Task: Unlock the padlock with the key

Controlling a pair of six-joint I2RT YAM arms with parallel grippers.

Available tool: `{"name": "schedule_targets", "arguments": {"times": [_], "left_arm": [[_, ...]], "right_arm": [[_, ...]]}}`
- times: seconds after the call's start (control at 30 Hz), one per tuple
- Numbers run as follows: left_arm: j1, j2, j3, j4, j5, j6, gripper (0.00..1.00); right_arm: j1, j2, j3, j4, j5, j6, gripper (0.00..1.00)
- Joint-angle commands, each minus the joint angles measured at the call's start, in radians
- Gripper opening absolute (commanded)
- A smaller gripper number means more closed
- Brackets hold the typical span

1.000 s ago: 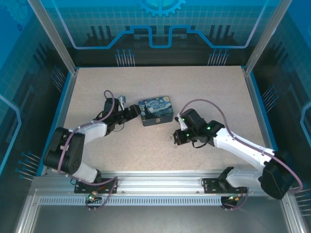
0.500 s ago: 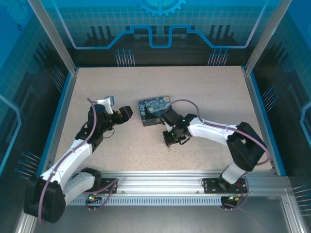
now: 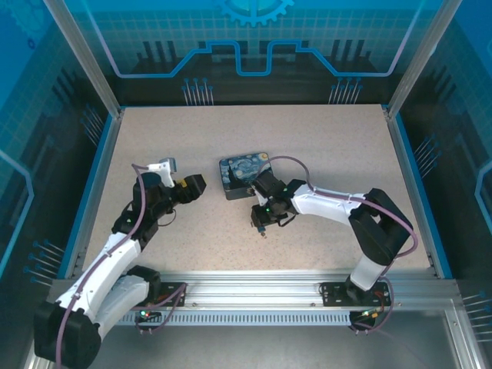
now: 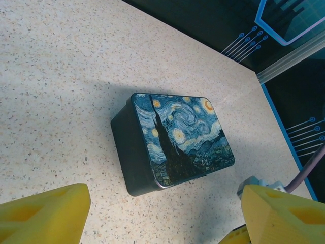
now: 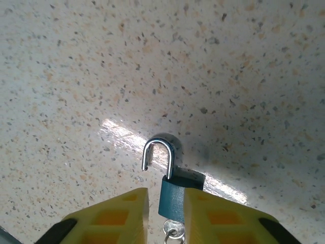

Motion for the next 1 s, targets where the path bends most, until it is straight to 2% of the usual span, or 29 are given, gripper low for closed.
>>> {"name": "schedule_targets", "arguments": {"times": [0.0, 0.23, 0.43, 0.6, 0.67, 0.7, 0.73, 0.77, 0.97], "left_arm": [[0.008, -0.031, -0.015, 0.001, -0.019, 0.041, 0.79], [0.009, -0.08, -0.017, -0.017, -0.065, 0.083, 0.79], [0.009, -0.135, -0.059, -0.01, -0.199, 0.136, 0.79], [0.009, -0.155, -0.122, 0.029, -0.345, 0.168, 0.8], [0.009, -0.158, -0.146, 0.055, -0.389, 0.183, 0.8], [0.01, -0.158, -0.155, 0.064, -0.407, 0.188, 0.86], [0.01, -0.158, -0.164, 0.071, -0.431, 0.193, 0.94], [0.011, -0.158, -0.174, 0.081, -0.454, 0.201, 0.99], [0.016, -0.158, -0.212, 0.131, -0.553, 0.235, 0.99]], "right_arm": [[-0.01, -0.093, -0.012, 0.013, 0.023, -0.018, 0.28], [-0.082, -0.311, -0.065, 0.031, 0.104, -0.073, 0.37], [-0.218, -0.523, -0.21, 0.134, 0.135, -0.085, 0.46], [-0.348, -0.714, -0.372, 0.26, 0.162, -0.107, 0.71], [-0.398, -0.791, -0.43, 0.299, 0.162, -0.142, 0.89], [-0.415, -0.823, -0.451, 0.314, 0.162, -0.16, 0.96], [-0.436, -0.858, -0.477, 0.326, 0.166, -0.177, 1.0], [-0.453, -0.893, -0.499, 0.336, 0.176, -0.196, 1.0], [-0.524, -1.037, -0.607, 0.385, 0.267, -0.279, 1.0]]}}
